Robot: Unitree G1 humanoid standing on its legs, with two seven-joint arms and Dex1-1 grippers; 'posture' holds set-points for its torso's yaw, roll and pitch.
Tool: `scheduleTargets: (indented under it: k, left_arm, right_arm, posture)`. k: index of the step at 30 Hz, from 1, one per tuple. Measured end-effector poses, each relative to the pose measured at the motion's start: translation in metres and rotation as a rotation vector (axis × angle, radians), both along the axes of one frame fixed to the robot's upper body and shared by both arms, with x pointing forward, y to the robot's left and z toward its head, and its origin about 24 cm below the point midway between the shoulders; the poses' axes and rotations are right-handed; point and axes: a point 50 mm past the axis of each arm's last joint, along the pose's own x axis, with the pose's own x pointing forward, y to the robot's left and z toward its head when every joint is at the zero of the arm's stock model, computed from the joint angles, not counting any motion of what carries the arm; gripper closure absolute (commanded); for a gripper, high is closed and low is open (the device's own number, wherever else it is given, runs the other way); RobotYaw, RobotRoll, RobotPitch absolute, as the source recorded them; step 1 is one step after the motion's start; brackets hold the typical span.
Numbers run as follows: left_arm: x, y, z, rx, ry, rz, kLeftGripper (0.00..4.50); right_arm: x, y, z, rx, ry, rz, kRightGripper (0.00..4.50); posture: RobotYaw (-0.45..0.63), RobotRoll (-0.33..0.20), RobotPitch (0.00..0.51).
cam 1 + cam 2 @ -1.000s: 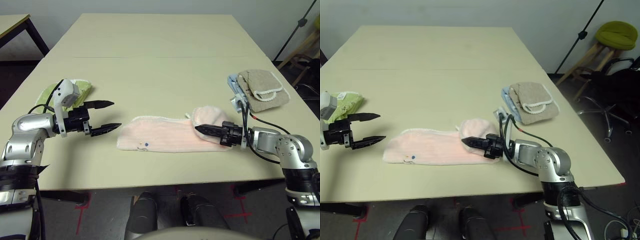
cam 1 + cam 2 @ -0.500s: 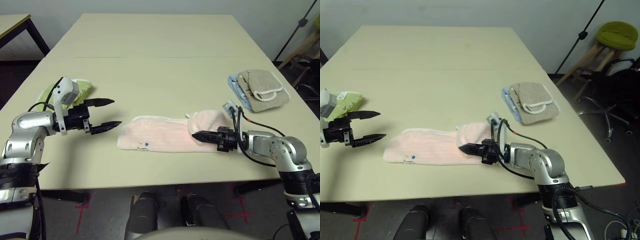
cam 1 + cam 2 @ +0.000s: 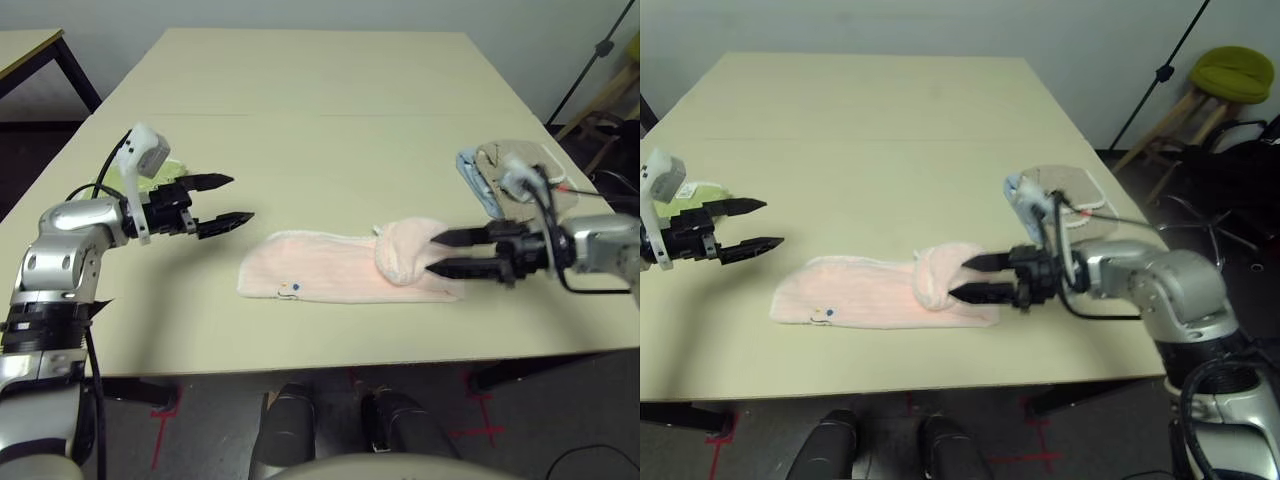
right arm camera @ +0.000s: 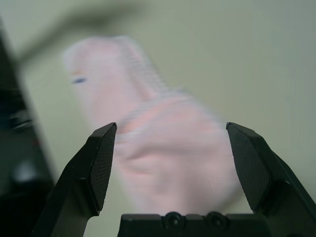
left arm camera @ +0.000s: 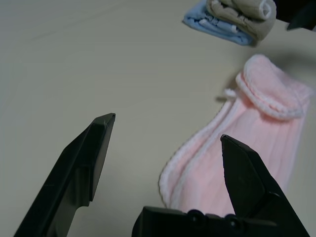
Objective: Fold the towel and set it aside.
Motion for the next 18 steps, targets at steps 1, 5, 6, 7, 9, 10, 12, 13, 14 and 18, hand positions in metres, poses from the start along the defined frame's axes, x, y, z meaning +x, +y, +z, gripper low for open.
scheduleTargets:
  k: [1, 5, 6, 7, 9, 10, 12, 13, 14, 18]
  left_arm:
    - [0.003, -0.011, 0.003, -0.015, -0.012, -0.015, 0.0]
    - [0.011, -0.057, 0.009, -0.067, -0.043, -0.101, 0.0]
    - [0.012, -0.069, 0.008, -0.08, -0.043, -0.124, 0.0]
    - [0.012, -0.076, 0.008, -0.089, -0.044, -0.139, 0.19]
    - [0.012, -0.1, 0.004, -0.124, -0.026, -0.182, 0.62]
    - [0.011, -0.112, 0.0, -0.136, -0.009, -0.204, 0.95]
    - [0.01, -0.13, -0.007, -0.144, 0.021, -0.239, 1.53]
    - [0.009, -0.137, -0.011, -0.137, 0.03, -0.245, 1.91]
    - [0.009, -0.142, -0.013, -0.131, 0.036, -0.253, 2.23]
    - [0.006, -0.161, -0.023, -0.091, 0.05, -0.279, 3.59]
  right_arm:
    - [0.005, -0.007, 0.0, -0.007, -0.04, -0.042, 0.04]
    - [0.016, -0.011, -0.009, 0.013, -0.122, -0.117, 0.04]
    - [0.016, -0.011, -0.013, 0.01, -0.13, -0.125, 0.04]
    - [0.016, -0.011, -0.016, 0.007, -0.13, -0.132, 0.01]
    - [0.013, -0.015, -0.026, 0.007, -0.121, -0.153, 0.0]
    - [0.011, -0.015, -0.031, 0.013, -0.112, -0.158, 0.0]
    - [0.01, -0.014, -0.038, 0.024, -0.1, -0.166, 0.39]
    - [0.009, -0.013, -0.04, 0.031, -0.101, -0.172, 0.65]
    - [0.008, -0.013, -0.042, 0.036, -0.101, -0.173, 0.96]
    - [0.002, -0.008, -0.048, 0.063, -0.101, -0.156, 2.48]
  posture:
    - [0.16, 0.0, 0.136]
    - [0.16, 0.0, 0.136]
    - [0.15, 0.0, 0.135]
    - [0.15, 0.0, 0.135]
    - [0.14, 0.0, 0.135]
    - [0.14, 0.0, 0.135]
    - [0.14, 0.0, 0.135]
    - [0.13, 0.0, 0.136]
    - [0.12, 0.0, 0.137]
    - [0.12, 0.0, 0.141]
